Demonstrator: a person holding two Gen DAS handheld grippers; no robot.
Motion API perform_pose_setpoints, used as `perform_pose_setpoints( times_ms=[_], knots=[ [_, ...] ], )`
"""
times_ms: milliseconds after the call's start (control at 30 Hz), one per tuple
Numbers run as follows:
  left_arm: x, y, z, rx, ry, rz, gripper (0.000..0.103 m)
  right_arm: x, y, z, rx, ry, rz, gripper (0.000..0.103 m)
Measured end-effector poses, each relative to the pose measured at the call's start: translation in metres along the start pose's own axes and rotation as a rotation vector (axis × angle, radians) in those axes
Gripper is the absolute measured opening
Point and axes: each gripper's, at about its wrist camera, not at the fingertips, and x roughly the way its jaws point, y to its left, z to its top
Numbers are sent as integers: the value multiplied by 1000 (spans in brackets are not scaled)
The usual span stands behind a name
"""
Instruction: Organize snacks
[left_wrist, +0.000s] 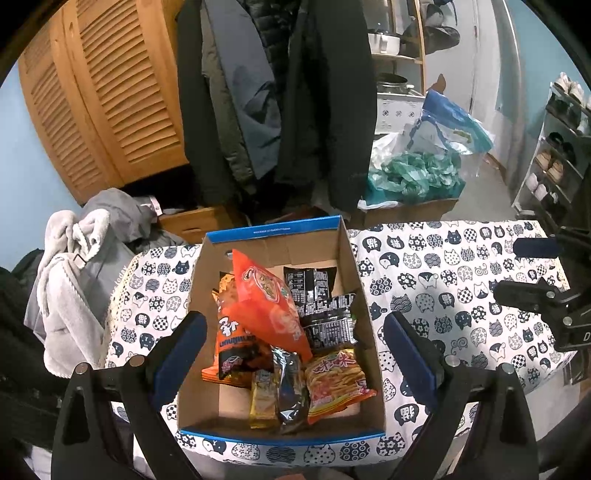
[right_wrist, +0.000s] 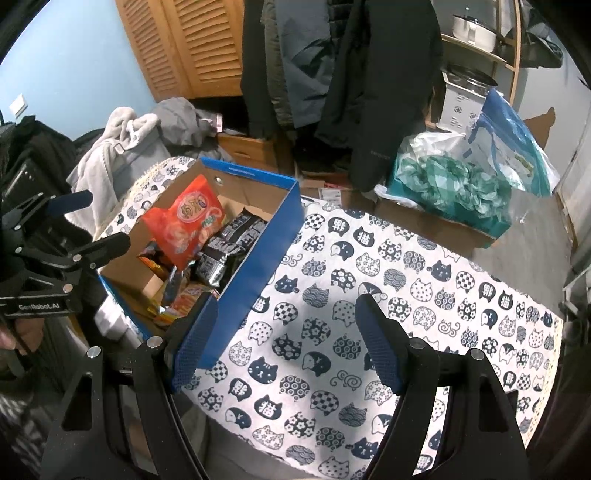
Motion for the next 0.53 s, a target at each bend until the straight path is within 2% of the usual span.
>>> perform_pose_setpoints(
  times_ms=[533],
  knots=[
    [1,-2,-1,1,2,-2,97,-1,0,0,0,0,1,77]
  ],
)
